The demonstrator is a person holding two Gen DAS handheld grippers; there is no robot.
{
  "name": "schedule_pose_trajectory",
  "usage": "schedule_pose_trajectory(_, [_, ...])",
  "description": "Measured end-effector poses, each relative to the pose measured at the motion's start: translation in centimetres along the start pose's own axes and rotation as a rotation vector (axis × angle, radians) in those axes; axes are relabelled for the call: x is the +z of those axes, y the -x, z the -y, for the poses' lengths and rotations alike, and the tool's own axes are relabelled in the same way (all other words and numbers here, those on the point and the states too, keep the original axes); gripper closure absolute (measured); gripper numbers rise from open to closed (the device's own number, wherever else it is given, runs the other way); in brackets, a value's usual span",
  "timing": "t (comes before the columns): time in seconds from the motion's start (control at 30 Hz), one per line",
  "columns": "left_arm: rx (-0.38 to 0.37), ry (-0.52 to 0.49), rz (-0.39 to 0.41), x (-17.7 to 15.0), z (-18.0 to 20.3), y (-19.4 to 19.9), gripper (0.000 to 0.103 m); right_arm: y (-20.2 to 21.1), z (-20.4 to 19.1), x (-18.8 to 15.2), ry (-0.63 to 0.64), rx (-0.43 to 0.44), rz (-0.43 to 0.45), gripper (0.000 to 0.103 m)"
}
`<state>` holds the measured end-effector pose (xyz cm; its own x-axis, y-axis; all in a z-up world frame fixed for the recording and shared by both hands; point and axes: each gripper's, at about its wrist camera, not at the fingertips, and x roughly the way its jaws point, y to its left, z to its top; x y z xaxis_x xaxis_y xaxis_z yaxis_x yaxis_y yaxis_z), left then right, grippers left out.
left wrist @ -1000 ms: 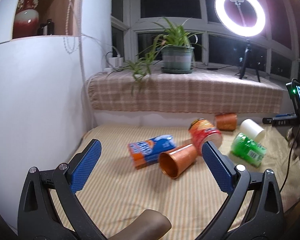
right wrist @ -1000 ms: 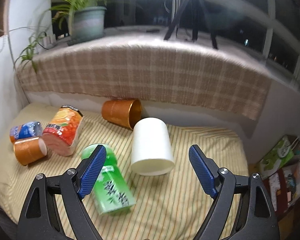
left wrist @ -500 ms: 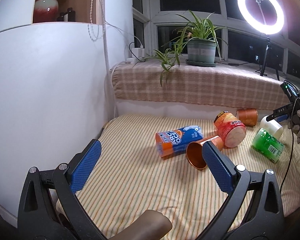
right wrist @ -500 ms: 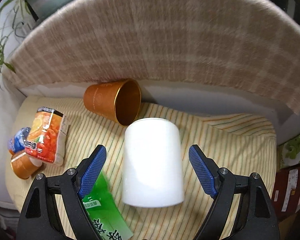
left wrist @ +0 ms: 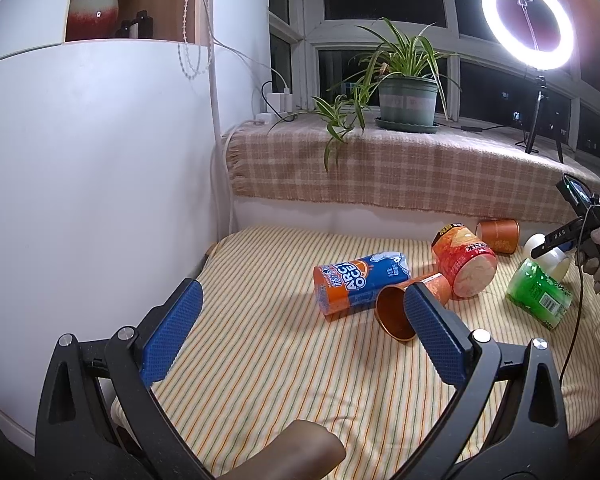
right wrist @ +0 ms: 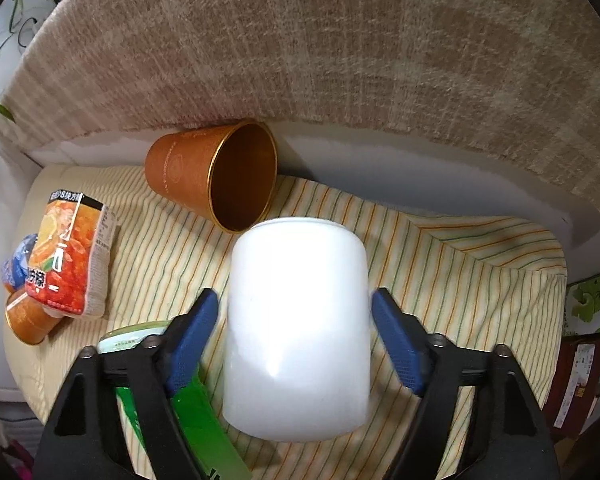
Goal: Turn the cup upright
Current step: 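Close the right gripper around the white cup's body and lift it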
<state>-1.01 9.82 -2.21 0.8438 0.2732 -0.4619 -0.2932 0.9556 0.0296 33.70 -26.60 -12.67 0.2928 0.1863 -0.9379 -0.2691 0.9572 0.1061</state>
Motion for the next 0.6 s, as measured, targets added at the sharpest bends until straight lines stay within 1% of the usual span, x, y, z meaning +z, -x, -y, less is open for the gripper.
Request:
schedule_pose_trajectory(0.13, [-0.002, -0.002, 0.003, 0.0, 0.0, 0.0, 0.001, -0.5, -0.1, -0.3, 0.015, -0.002, 0.004, 0.030])
schedule_pose_trajectory(0.27, [-0.003, -0.006, 0.013, 0.0, -0.1, 0.2, 0.001, 0.8, -0.9, -0.7, 0.034, -0.018, 0.024, 0.030])
schedule_pose_trajectory(0.4, [-0.004, -0.009, 0.021, 0.0, 0.1, 0.6, 0.001, 3.1, -1.5, -0.9, 0.050, -0.034, 0.071, 0.030])
schedule_pose_trajectory(0.53, [-0.008, -0.019, 0.033, 0.0, 0.3, 1.3, 0.001, 5.9, -3.0, -1.3, 0.103, -0.057, 0.127, 0.030])
schedule_pose_trajectory(0.6, [-0.009, -0.021, 0.037, 0.1, 0.2, 1.7, 0.001, 7.5, -4.1, -1.4, 0.143, -0.052, 0.155, 0.030])
